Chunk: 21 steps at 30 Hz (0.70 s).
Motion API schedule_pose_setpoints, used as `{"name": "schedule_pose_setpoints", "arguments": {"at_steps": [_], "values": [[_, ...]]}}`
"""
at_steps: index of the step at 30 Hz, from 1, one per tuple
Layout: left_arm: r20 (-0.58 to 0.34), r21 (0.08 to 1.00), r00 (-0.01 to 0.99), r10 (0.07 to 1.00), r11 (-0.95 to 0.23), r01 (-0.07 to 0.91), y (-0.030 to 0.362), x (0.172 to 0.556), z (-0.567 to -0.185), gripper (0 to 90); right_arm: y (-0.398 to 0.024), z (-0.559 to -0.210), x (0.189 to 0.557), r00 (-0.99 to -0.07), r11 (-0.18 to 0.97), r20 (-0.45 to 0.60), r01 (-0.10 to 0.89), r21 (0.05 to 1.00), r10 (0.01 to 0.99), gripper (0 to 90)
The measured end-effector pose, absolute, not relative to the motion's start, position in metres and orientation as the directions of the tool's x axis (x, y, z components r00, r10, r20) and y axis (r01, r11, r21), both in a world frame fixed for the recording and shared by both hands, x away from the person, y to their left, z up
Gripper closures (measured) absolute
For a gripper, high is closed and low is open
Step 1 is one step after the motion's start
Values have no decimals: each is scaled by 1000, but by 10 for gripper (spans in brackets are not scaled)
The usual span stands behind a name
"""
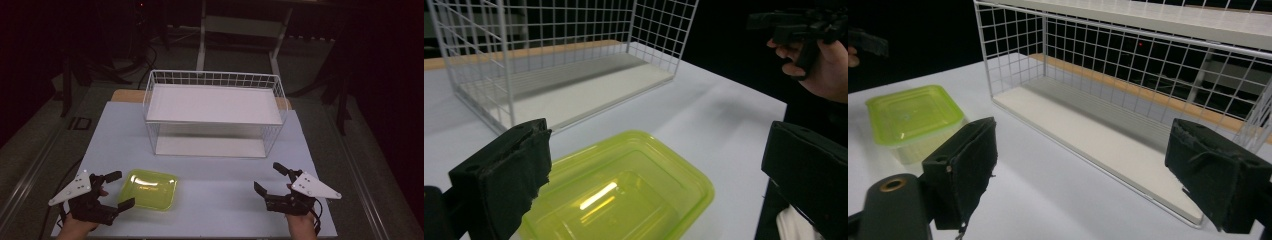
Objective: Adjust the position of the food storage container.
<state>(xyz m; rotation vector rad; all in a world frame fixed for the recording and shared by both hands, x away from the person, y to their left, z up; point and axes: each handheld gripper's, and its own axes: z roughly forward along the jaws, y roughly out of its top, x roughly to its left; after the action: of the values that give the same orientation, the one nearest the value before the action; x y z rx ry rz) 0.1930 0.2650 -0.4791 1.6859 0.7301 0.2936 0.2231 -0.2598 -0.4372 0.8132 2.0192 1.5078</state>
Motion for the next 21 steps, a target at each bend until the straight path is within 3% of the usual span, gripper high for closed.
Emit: {"name": "schedule_pose_setpoints", "arguments": {"at_steps": [6, 14, 18, 21], "values": [[-200, 947, 785, 586, -91, 309, 259, 191, -474, 23, -259, -438, 224, -704, 206, -16, 186, 961, 710, 132], [-185, 915, 805, 564, -199, 350, 239, 191, -473, 65, -256, -438, 223, -714, 209, -17, 182, 961, 700, 133], [-177, 901, 818, 547, -245, 358, 232, 187, -475, 171, -257, -438, 224, -717, 208, -13, 185, 961, 697, 132], [-167, 882, 828, 536, -294, 368, 230, 185, -480, 339, -257, -439, 225, -715, 206, -10, 189, 960, 699, 133]]}}
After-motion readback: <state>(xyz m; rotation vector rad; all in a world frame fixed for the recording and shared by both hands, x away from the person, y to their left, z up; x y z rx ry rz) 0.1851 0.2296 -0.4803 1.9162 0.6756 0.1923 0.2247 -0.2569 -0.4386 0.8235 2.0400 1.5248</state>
